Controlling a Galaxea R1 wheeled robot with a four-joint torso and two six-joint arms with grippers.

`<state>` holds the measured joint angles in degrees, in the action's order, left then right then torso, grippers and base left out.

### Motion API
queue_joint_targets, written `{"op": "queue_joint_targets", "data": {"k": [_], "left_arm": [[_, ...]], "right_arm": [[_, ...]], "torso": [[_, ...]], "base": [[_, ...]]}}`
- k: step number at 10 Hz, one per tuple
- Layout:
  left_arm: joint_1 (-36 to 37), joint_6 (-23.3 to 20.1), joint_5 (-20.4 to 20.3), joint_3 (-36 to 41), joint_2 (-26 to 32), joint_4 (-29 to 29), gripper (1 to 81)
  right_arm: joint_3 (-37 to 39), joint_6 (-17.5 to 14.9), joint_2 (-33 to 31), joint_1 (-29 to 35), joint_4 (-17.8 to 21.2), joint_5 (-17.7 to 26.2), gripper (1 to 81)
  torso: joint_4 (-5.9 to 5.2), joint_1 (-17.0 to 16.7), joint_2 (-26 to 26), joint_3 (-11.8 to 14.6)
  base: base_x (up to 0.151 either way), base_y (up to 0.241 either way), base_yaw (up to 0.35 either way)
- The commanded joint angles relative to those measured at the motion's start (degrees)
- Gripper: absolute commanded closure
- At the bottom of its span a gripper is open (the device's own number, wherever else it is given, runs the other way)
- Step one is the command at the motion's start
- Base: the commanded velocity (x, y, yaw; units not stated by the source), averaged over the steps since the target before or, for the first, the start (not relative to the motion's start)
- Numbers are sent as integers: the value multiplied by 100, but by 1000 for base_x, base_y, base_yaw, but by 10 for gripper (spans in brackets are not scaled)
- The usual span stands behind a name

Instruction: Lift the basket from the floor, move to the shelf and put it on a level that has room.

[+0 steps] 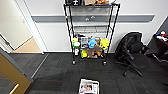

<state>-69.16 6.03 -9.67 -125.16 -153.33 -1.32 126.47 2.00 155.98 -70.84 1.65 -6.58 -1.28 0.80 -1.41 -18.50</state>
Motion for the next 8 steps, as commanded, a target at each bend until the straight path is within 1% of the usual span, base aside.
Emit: {"op": "queue_joint_targets", "data": {"k": [1, 8], "left_arm": [[143, -23, 272, 97, 127, -53, 10], [55, -24, 272, 88, 136, -62, 10]], "right_arm": [[167, 11, 24, 170, 2, 228, 10], [272, 2, 138, 100, -6, 228, 10]], "torso": [[0, 0, 0, 0], [0, -2, -2, 0]], "base": [[115, 0, 0], [122, 0, 0]]}}
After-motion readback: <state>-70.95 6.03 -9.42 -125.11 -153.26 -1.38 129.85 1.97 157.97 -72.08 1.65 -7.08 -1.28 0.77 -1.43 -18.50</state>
